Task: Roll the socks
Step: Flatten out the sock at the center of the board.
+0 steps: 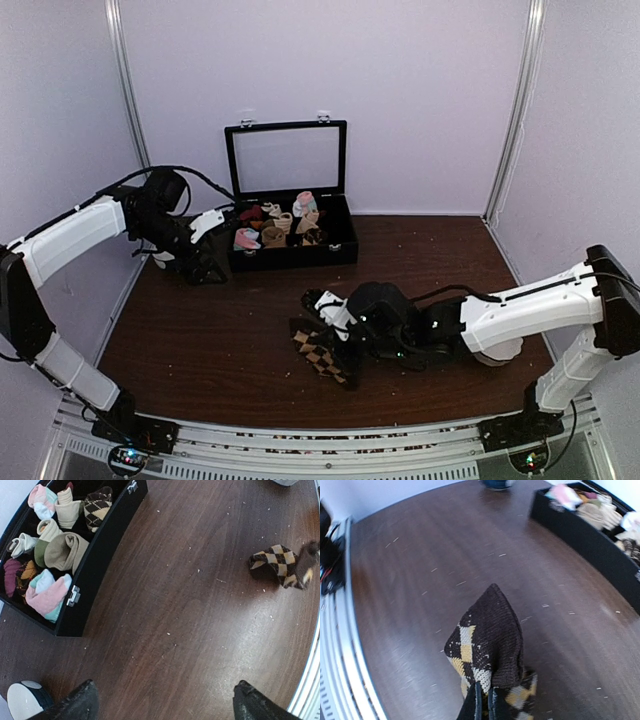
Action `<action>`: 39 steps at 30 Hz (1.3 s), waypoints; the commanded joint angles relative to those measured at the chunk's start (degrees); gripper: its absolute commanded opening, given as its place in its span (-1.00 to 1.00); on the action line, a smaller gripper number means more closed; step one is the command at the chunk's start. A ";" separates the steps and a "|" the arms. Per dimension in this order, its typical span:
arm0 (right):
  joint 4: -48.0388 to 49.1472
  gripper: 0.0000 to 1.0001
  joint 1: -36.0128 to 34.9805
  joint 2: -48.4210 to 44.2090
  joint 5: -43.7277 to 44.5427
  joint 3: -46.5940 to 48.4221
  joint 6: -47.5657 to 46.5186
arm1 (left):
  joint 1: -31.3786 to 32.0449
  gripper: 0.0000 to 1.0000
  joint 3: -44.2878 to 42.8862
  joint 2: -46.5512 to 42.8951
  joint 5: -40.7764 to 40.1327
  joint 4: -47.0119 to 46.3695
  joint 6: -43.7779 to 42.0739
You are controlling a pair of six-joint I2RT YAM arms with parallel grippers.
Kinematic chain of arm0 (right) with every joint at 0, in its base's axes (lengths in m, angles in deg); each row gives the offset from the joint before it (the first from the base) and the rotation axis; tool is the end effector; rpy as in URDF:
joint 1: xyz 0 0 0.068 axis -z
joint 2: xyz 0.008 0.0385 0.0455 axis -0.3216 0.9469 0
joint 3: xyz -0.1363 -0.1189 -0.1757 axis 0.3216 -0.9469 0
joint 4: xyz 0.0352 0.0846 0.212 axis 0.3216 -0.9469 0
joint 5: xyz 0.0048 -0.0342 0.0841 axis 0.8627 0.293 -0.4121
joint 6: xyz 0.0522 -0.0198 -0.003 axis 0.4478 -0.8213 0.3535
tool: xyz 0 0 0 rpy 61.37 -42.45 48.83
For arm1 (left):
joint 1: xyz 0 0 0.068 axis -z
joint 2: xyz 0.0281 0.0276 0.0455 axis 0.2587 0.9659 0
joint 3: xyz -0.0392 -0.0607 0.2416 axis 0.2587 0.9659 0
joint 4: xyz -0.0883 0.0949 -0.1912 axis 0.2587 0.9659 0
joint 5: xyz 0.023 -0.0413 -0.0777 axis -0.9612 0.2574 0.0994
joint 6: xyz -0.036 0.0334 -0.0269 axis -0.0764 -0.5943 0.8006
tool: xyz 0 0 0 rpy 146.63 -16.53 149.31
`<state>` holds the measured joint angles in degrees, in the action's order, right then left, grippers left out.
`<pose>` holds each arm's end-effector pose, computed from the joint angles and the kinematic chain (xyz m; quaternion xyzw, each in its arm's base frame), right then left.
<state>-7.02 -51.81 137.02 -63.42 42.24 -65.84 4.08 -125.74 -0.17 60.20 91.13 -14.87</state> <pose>0.1087 0.3006 0.2118 -0.4602 0.7632 0.2591 0.3723 0.2497 -0.1028 0.2826 0.4671 0.8257 -0.1665 0.2690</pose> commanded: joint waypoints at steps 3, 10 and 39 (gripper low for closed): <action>-2.27 -1.00 13.76 -3.13 -3.89 4.81 1.84 | -0.09 0.96 -3.96 0.76 0.84 0.33 4.41; -6.18 -1.00 29.26 -4.86 -8.65 11.35 -3.48 | -0.11 0.96 -4.64 1.37 -4.07 0.41 5.40; -7.10 0.98 4.83 9.08 -10.22 6.62 -2.30 | -0.09 0.96 -7.65 2.66 -9.05 2.49 4.31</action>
<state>-15.19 -48.55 150.55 -69.80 47.79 -72.84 4.08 -132.49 2.56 48.92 93.11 -9.64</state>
